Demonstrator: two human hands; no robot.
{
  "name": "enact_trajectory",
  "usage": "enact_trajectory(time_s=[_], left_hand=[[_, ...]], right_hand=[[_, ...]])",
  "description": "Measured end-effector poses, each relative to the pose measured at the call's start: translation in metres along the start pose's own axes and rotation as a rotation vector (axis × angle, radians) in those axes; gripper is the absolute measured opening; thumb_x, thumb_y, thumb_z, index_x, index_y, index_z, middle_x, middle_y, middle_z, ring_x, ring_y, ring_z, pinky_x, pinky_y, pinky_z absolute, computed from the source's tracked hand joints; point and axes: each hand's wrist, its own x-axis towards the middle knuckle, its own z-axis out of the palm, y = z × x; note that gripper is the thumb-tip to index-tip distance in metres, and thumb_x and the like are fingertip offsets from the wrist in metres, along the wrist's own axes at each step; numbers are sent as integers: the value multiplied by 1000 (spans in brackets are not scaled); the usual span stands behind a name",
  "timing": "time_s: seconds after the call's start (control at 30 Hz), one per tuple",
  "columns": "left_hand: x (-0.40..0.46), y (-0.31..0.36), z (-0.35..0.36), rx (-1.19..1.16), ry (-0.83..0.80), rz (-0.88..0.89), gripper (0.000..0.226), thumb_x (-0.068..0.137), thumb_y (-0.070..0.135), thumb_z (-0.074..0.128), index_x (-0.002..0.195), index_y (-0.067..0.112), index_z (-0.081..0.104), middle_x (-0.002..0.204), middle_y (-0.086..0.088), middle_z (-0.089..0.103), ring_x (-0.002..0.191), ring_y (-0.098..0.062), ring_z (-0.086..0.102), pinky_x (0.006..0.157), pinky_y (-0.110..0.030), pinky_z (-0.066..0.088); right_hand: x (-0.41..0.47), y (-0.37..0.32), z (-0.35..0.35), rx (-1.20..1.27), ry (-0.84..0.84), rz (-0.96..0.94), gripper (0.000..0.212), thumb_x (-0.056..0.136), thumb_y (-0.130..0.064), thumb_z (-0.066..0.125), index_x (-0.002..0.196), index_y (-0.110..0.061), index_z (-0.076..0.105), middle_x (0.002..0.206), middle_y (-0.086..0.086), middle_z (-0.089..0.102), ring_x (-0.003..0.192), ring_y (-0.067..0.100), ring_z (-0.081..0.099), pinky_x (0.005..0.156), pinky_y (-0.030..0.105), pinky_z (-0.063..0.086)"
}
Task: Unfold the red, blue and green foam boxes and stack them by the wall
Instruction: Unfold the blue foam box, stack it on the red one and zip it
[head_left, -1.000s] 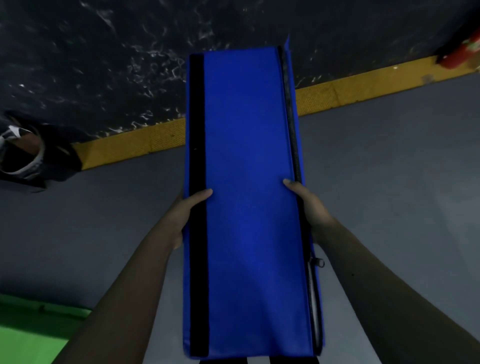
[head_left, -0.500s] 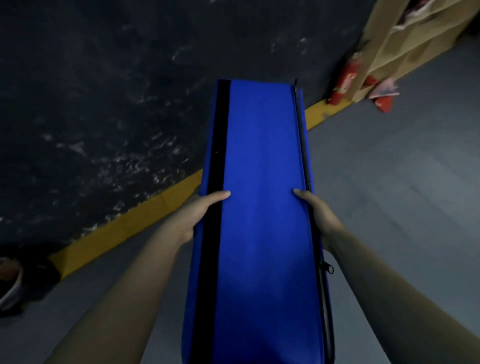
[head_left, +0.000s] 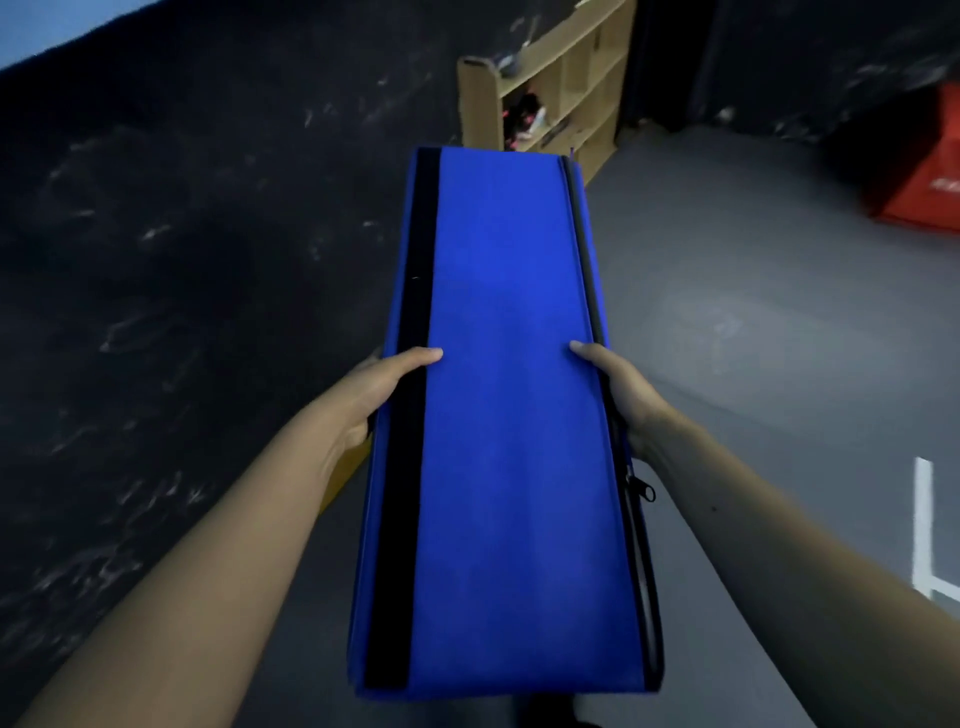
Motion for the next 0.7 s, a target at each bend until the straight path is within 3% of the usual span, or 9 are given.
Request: enact_trajectory(time_s=[0.13, 0.27, 0.33, 0.4, 0.47, 0.57, 0.7], left_hand=[[43, 64, 64, 49, -59, 81, 122, 45, 78, 86, 150, 29, 47, 141, 6, 61, 126, -15, 58, 112, -37, 41], [81, 126, 134, 78, -200, 176, 77, 70, 62, 82, 137, 30, 61, 128, 7, 70, 117, -12, 65, 101, -30, 47], [103, 150, 166, 76, -244, 196, 64, 75, 56, 81, 131, 29, 66, 120, 7, 74, 112, -15, 70, 103, -35, 50], [131, 172, 196, 55, -281, 169, 67, 68, 56, 85, 126, 25, 69, 115, 1, 77, 107, -22, 73, 104, -43, 52], [165, 197, 230, 67, -316, 126, 86, 51, 64, 90, 124, 25, 70, 115, -3, 77, 104, -27, 74, 102, -47, 53], [214, 234, 279, 108, -426, 131, 90, 45, 70, 88, 121, 26, 73, 115, 0, 77, 111, -26, 71, 108, -48, 48], [267, 284, 336, 179, -513, 129, 85, 50, 72, 85, 119, 25, 74, 115, 2, 77, 114, -24, 69, 111, -45, 44]], right_hand=[[12, -55, -66, 37, 62, -37, 44, 91, -49, 64, 117, -14, 71, 101, 7, 79, 79, 23, 76, 69, 34, 60], [28, -99, -133, 88, 136, -78, 49, 89, -51, 66, 122, -14, 69, 109, 9, 77, 86, 27, 75, 83, 42, 61], [37, -116, -164, 110, 181, -81, 52, 87, -52, 68, 123, -15, 69, 111, 11, 76, 90, 29, 74, 88, 45, 59], [46, -133, -195, 129, 223, -89, 54, 86, -53, 69, 124, -14, 68, 111, 11, 76, 89, 30, 74, 85, 44, 59], [56, -152, -227, 147, 263, -107, 52, 87, -52, 67, 123, -14, 69, 106, 9, 77, 83, 27, 75, 75, 40, 61], [72, -180, -269, 185, 336, -128, 47, 91, -51, 64, 119, -13, 69, 97, 7, 78, 74, 24, 75, 61, 33, 60], [93, -215, -318, 198, 419, -135, 52, 90, -53, 63, 121, -12, 69, 102, 10, 78, 79, 26, 75, 70, 37, 60]])
